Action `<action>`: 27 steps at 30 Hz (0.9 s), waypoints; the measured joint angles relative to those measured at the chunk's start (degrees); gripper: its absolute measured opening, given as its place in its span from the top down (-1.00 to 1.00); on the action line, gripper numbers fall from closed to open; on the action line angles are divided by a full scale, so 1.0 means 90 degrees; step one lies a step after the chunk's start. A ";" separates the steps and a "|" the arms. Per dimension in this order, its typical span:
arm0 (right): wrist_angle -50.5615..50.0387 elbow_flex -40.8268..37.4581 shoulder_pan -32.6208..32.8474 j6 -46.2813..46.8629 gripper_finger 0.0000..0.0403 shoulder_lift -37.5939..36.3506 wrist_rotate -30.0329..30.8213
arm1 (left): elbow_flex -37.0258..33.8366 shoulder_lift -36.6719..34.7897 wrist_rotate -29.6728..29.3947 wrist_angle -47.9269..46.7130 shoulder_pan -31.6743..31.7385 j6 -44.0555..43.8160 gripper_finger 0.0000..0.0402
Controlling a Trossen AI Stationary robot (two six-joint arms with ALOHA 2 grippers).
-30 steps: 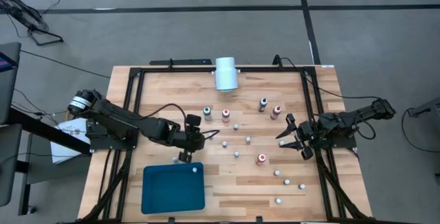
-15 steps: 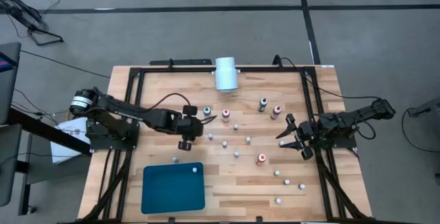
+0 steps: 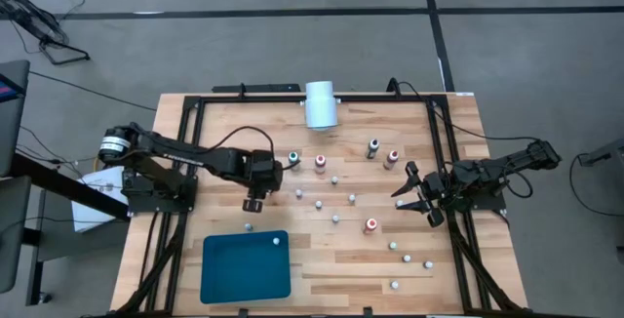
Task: Pick & Place food coloring
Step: Put the small black food coloring bottle into the blue bin
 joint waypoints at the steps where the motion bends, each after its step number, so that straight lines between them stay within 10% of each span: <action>1: 0.0000 -0.0002 0.0002 -0.0002 0.21 0.0001 0.0000 | 0.0000 0.0013 0.0002 -0.0018 0.0000 -0.0002 0.32; 27: 0.0003 -0.0002 0.0002 0.0000 0.21 -0.0003 0.0000 | -0.0296 0.0416 0.0262 0.0496 -0.0002 -0.0058 0.32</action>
